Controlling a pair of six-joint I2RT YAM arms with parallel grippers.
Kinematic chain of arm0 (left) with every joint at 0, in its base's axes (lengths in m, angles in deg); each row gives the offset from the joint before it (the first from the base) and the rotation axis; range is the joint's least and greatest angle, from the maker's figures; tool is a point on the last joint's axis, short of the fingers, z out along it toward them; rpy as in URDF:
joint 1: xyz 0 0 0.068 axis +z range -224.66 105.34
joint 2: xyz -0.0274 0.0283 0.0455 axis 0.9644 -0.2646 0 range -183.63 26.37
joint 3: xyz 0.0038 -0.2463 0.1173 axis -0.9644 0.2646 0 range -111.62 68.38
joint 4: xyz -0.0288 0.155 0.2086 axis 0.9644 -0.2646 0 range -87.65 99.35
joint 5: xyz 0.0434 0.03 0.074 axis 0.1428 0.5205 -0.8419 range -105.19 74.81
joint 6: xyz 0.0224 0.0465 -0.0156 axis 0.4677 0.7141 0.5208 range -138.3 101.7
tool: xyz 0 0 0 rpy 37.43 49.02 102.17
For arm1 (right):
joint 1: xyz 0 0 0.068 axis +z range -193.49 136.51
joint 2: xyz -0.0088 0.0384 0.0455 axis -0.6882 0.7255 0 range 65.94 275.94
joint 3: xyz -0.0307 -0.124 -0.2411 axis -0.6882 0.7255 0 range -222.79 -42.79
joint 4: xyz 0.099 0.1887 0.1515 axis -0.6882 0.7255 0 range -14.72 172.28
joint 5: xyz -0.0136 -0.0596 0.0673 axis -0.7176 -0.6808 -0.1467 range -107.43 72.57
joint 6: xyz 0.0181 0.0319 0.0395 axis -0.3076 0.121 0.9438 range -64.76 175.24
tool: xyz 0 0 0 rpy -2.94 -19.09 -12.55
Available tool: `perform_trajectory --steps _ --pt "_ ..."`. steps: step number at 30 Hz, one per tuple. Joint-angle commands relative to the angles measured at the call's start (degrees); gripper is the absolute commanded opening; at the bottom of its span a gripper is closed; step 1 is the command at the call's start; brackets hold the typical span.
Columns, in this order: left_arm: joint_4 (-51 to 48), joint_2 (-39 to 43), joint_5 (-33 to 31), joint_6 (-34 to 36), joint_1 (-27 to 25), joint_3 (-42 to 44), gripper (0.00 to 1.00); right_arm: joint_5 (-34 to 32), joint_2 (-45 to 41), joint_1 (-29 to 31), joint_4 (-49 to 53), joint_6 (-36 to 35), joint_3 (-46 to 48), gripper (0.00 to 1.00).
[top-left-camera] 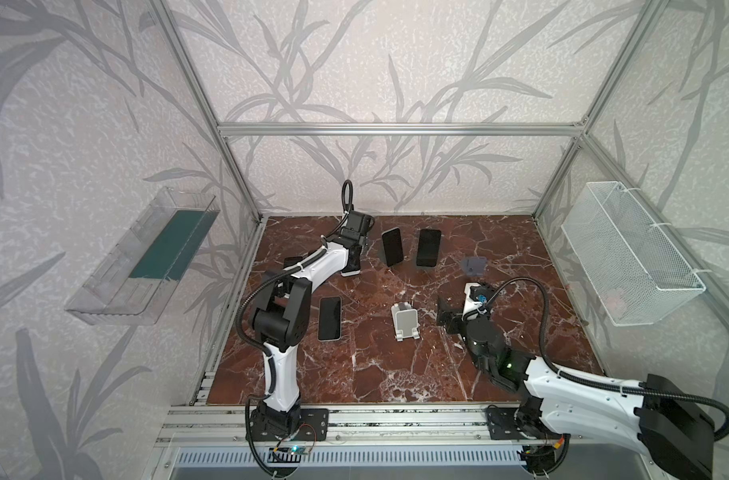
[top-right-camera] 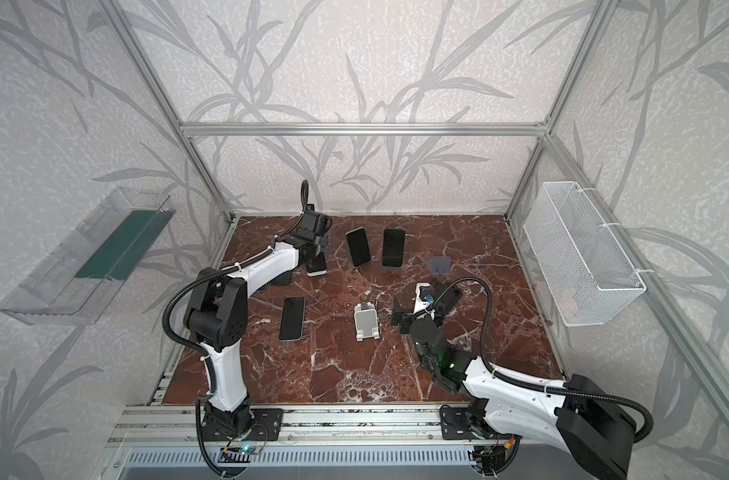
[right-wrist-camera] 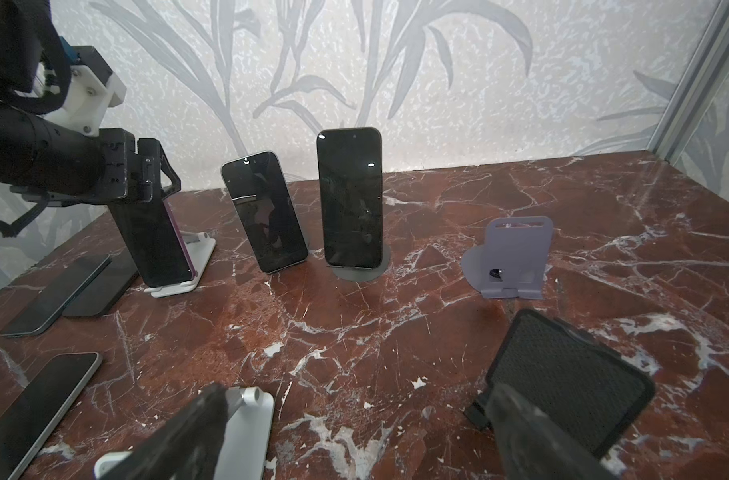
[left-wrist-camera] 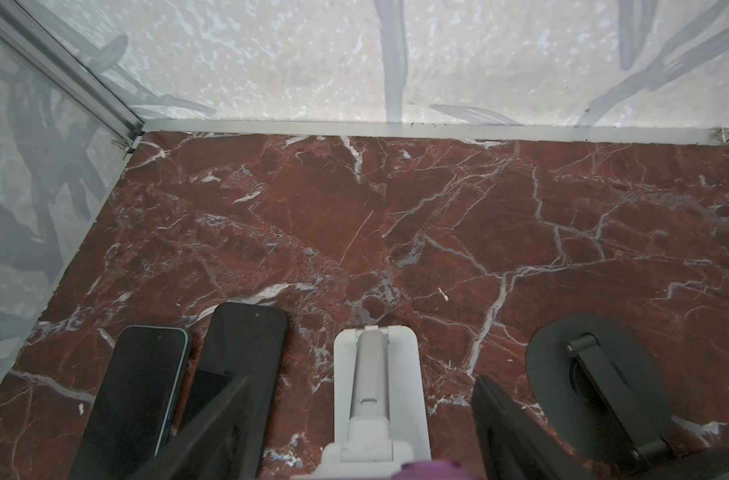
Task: Remove the phone from the phone stand
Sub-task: 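Raise the right gripper away while the left gripper grasps the purple-edged phone, then lift the purple-edged phone off its white stand with the left gripper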
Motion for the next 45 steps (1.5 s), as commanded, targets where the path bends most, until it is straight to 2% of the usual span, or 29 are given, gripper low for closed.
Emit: perform_trajectory --steps 1,6,11,15,22,33,45 --pt "-2.8 -0.7 1.7 -1.8 0.5 -1.2 0.76 -1.9 -1.5 -0.2 -2.6 -0.2 1.0 0.97" --pt "-1.9 0.3 2.9 -2.5 0.5 0.1 0.69 -2.3 -2.4 -0.2 -2.7 -0.7 1.2 0.97" --pt "-1.8 1.3 2.5 -2.7 0.5 1.0 0.66 -2.1 -3.1 -0.1 -2.7 -1.7 1.2 0.96" --pt "-2.2 2.7 4.2 -2.4 0.2 1.2 0.56 -2.7 -4.7 -0.1 -2.3 -2.9 1.2 0.95" --pt "-0.8 6.5 5.5 -3.6 -0.3 2.6 0.54 -1.8 -3.8 -0.1 -2.4 -2.9 0.9 0.95" --pt "-2.4 9.0 7.8 -1.5 -0.2 2.4 0.50 -0.5 -2.0 -0.2 -3.0 -2.9 0.6 0.95" --pt "-4.1 17.2 8.7 -1.0 -1.6 8.2 0.46 0.7 1.5 -0.1 -3.3 -3.0 -0.7 0.95"
